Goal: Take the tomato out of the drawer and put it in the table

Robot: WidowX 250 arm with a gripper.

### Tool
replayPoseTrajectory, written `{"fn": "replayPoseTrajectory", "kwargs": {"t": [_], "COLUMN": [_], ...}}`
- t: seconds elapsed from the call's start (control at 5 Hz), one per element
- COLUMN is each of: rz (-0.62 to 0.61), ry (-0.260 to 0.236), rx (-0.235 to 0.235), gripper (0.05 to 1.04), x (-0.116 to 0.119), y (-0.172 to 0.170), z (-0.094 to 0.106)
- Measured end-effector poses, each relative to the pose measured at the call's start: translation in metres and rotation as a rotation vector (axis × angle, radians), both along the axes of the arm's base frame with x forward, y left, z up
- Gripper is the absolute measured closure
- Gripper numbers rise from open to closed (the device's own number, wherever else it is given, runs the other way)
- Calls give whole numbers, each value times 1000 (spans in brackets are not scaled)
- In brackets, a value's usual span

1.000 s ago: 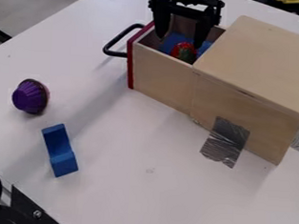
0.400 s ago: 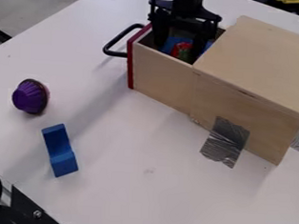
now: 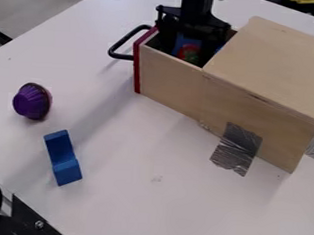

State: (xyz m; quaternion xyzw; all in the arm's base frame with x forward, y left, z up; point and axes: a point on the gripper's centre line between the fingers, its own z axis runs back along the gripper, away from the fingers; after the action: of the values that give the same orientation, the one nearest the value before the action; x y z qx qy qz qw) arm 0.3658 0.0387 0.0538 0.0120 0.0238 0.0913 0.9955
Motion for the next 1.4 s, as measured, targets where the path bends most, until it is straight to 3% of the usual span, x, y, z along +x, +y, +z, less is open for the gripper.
{"fn": "replayPoseTrajectory", "kwargs": {"t": [0.2, 0.8, 1.4], "rz": [6, 9, 8], "ry": [-9, -10, -111], "rx": [-9, -23, -45], "gripper": [342, 347, 347], "x": [1, -2, -30], "y": [-1, 0, 8], "z": [-1, 1, 63]}}
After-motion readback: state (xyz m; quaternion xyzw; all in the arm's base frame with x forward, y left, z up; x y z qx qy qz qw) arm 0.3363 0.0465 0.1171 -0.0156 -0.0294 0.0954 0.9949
